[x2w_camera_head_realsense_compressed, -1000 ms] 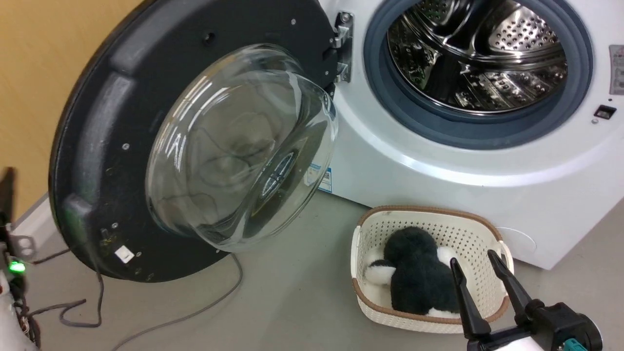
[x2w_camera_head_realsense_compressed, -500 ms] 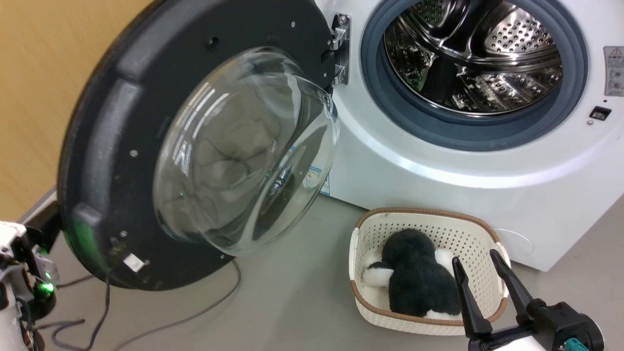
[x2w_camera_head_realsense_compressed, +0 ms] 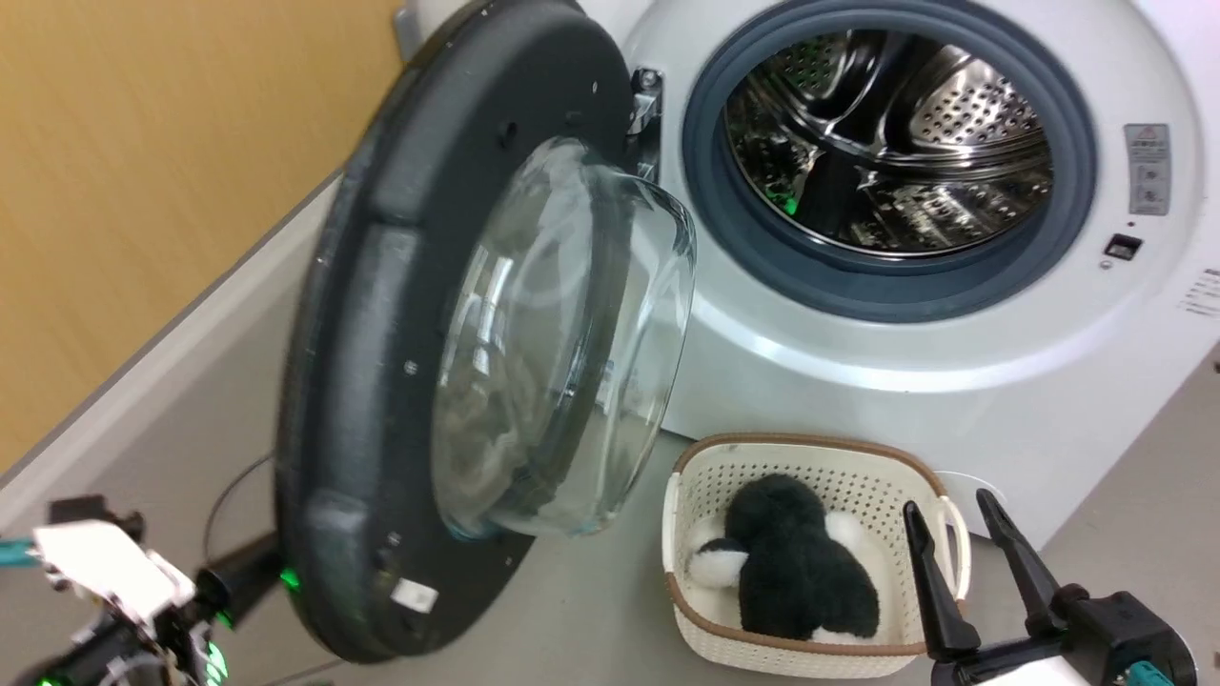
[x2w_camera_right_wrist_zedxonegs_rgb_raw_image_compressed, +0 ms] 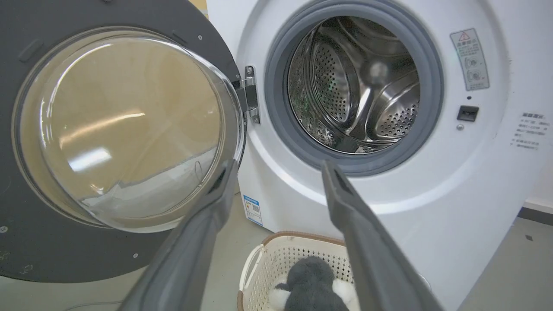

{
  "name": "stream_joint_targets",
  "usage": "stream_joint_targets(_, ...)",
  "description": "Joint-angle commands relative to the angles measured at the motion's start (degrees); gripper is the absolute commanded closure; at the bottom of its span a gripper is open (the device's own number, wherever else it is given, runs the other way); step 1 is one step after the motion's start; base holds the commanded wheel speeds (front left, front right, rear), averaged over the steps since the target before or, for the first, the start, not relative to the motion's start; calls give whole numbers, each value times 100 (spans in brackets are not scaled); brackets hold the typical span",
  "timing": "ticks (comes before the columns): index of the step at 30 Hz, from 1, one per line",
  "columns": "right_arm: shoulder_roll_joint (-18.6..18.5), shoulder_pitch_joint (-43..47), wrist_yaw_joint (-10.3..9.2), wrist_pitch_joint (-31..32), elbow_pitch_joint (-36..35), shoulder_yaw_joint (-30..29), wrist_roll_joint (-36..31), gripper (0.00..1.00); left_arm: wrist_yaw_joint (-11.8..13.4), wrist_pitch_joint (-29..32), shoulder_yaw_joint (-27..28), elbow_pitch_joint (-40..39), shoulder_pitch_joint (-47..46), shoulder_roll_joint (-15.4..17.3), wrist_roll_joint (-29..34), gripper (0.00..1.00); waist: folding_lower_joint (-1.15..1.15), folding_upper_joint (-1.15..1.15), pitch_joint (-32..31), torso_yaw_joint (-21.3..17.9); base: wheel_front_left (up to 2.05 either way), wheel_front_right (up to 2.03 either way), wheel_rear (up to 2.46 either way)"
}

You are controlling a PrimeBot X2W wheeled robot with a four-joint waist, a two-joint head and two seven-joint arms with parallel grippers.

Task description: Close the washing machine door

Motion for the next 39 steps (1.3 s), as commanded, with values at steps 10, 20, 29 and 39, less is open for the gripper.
stream_joint_targets(10, 17, 59, 5, -25, 21, -70, 22, 0, 396, 553, -601, -1179, 827, -519, -453, 100, 0, 0, -89, -520, 0, 0, 0)
stream_joint_targets(20, 17, 2, 5, -25, 22, -41, -69, 0, 372, -163, -1581, -1397, 998, -599, -1350, 100, 0, 0, 33, -1236, 0, 0, 0)
stream_joint_targets(29, 17, -72, 5, -25, -10, 5, -141, 0, -72, -1274, -2800, -1174, 885, -601, -1733, 100, 0, 0, 233, -2133, 0, 0, 0)
stream_joint_targets(39, 17, -202, 5, -25, -86, 5, -124, 0, -390, -3021, -3688, -295, -262, -601, -2211, 100, 0, 0, 714, -3133, 0, 0, 0)
